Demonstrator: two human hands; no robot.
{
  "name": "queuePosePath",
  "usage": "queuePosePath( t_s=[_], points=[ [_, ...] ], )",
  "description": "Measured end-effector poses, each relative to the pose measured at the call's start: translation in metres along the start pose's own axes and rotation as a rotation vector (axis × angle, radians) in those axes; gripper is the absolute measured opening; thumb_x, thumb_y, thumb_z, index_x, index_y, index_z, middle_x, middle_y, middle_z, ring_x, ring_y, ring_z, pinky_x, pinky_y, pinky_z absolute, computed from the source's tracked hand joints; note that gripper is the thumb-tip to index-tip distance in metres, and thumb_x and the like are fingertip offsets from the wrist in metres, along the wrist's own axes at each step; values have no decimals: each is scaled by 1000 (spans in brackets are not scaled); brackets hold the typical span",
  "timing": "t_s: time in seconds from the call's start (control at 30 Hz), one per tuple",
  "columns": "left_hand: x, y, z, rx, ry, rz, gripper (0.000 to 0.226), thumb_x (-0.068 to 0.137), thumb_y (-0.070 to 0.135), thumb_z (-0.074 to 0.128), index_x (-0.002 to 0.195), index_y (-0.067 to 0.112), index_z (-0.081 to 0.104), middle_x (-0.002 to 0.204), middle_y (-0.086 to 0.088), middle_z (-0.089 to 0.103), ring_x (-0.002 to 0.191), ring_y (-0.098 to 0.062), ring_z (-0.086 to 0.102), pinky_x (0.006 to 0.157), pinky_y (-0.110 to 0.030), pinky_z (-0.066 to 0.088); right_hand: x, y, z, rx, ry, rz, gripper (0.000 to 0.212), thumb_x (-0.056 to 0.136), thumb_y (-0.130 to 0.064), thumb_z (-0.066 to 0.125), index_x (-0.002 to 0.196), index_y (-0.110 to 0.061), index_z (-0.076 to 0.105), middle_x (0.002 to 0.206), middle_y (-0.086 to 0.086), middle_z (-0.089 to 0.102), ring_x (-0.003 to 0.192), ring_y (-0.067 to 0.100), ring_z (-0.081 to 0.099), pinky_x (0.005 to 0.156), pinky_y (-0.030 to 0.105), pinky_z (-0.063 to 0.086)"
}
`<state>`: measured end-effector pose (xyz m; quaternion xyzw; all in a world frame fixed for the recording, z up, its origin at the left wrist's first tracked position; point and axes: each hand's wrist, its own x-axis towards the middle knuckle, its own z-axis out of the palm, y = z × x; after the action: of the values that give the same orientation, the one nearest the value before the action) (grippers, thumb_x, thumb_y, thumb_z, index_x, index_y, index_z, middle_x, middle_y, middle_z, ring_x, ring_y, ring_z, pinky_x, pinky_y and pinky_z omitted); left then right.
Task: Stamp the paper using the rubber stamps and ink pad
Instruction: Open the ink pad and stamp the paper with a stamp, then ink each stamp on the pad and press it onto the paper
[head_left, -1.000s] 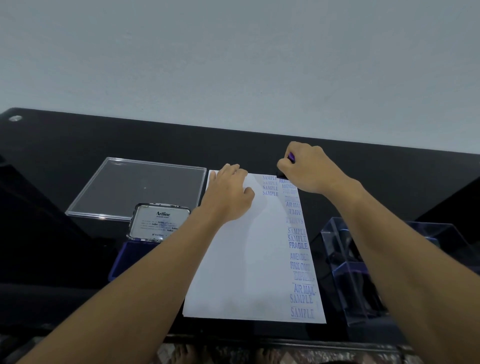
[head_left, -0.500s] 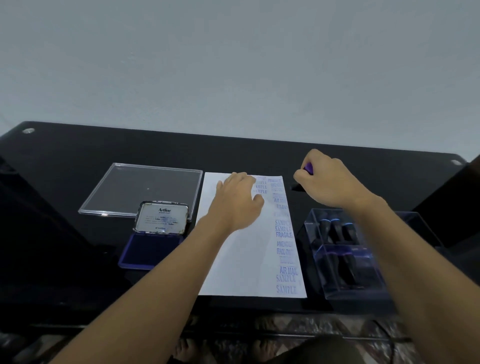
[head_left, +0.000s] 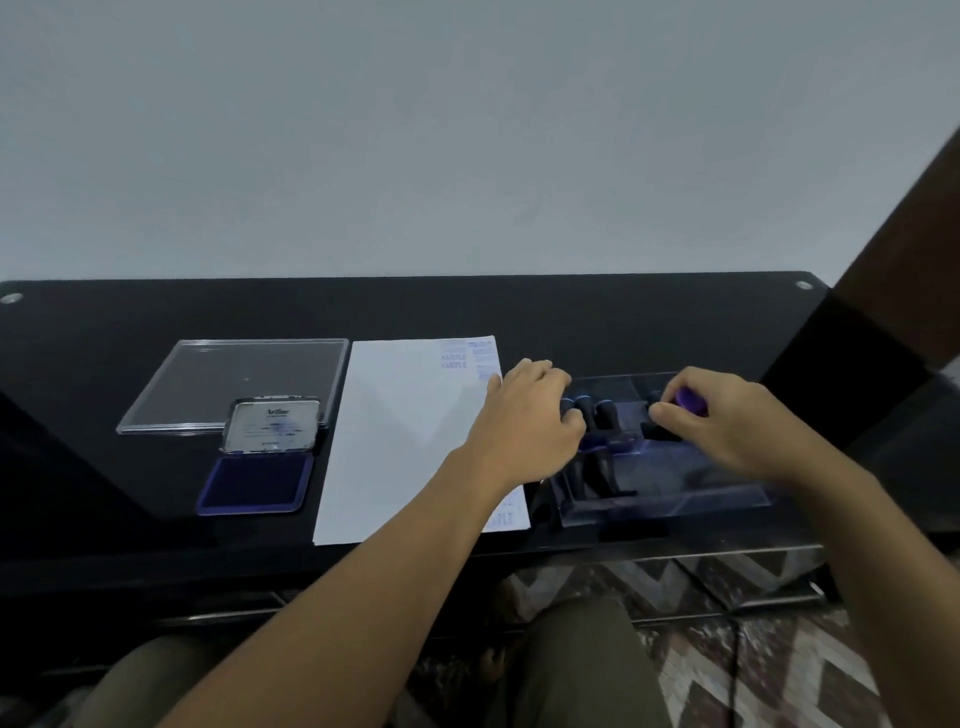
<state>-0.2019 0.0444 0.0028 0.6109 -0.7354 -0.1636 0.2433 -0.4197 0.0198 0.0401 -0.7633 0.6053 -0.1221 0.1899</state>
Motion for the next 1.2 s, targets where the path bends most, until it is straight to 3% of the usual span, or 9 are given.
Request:
queuePosePath(
  t_s=[0.13, 0.53, 0.77, 0.9, 1.03, 1.2],
  points=[
    [2, 19, 16, 8, -23, 37, 37, 96, 27, 47, 129, 13, 55, 137, 0, 50, 131, -17, 38, 116, -44, 24, -20, 22, -10, -9, 34, 39, 12, 97, -36, 62, 95, -25, 58, 88, -6, 61, 78, 9, 57, 59, 22, 38],
    [3, 42, 57, 46, -49, 112, 31, 95, 28, 46, 120, 13, 57, 128, 2, 52, 124, -15, 40, 114, -46, 21, -27, 47, -14, 102, 10, 147, 8, 99, -31, 56, 96, -25, 61, 91, -5, 63, 82, 9, 58, 62, 25, 39],
    [2, 40, 67, 73, -38, 122, 33, 95, 29, 46, 122, 14, 56, 129, 2, 51, 125, -17, 40, 110, -37, 19, -14, 51, 6, 45, -38, 133, 3, 95, -27, 57, 97, -27, 60, 92, -6, 62, 82, 8, 57, 61, 23, 39],
    [3, 38, 67, 72, -44, 112, 35, 96, 28, 46, 126, 13, 55, 135, 0, 50, 131, -18, 37, 113, -39, 16, -8, 55, 18, 20, -49, 110, 8, 95, -28, 60, 97, -30, 53, 89, -8, 60, 78, 3, 54, 58, 20, 36],
    [4, 38, 64, 61, -46, 107, 34, 96, 27, 45, 126, 14, 55, 138, 0, 49, 132, -18, 35, 117, -41, 15, -8, 62, 28, -12, -45, 86, 15, 93, -33, 64, 98, -31, 50, 89, -9, 59, 80, 3, 54, 63, 26, 40],
    [6, 36, 62, 55, -64, 104, 37, 97, 28, 45, 132, 17, 53, 142, 2, 47, 136, -15, 32, 120, -43, 8, -8, 64, 26, -22, -104, 91, 16, 88, -38, 69, 92, -30, 56, 88, -10, 64, 83, 5, 58, 67, 26, 43]
  ],
)
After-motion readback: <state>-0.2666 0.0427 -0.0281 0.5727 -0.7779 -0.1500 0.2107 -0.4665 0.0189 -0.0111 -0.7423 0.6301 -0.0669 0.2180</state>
